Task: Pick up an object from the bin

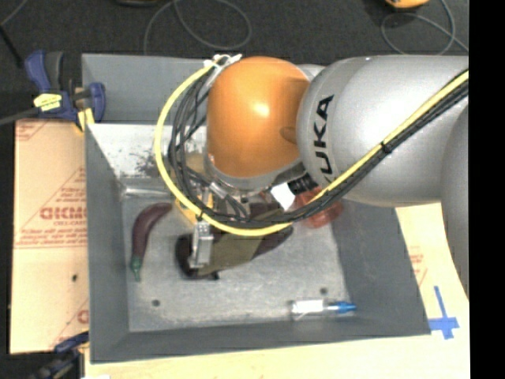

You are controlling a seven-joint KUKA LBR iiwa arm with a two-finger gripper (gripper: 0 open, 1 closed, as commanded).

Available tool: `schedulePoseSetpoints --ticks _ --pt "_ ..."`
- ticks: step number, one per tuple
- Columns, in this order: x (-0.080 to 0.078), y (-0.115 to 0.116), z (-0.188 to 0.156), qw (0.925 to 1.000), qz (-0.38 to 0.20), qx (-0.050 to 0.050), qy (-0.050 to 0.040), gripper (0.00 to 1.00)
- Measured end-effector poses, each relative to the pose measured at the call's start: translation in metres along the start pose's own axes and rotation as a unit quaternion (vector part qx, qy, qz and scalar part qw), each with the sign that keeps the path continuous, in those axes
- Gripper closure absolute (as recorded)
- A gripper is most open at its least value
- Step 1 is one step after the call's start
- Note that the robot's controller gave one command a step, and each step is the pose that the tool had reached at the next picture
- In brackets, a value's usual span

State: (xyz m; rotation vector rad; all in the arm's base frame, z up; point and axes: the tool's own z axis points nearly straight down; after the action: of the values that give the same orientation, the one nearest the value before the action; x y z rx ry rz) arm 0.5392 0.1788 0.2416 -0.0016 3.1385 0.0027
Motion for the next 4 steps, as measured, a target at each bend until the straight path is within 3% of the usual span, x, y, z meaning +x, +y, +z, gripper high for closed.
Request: schedulePoseSetpoints --ticks 1,2,3,4 --pt "0.005 -0.019 0.03 0.9994 -0.035 -0.001 -0.002 0.0" --pt "0.015 -0.025 0.09 0.9984 -0.056 0.0 -0.0026 0.0" --pt "0.02 -0.041 0.126 0.9969 -0.079 0.0 -0.0017 0.0" --pt "-0.011 -0.071 0.164 0.9998 -0.022 -0.001 -0.0051 1.0"
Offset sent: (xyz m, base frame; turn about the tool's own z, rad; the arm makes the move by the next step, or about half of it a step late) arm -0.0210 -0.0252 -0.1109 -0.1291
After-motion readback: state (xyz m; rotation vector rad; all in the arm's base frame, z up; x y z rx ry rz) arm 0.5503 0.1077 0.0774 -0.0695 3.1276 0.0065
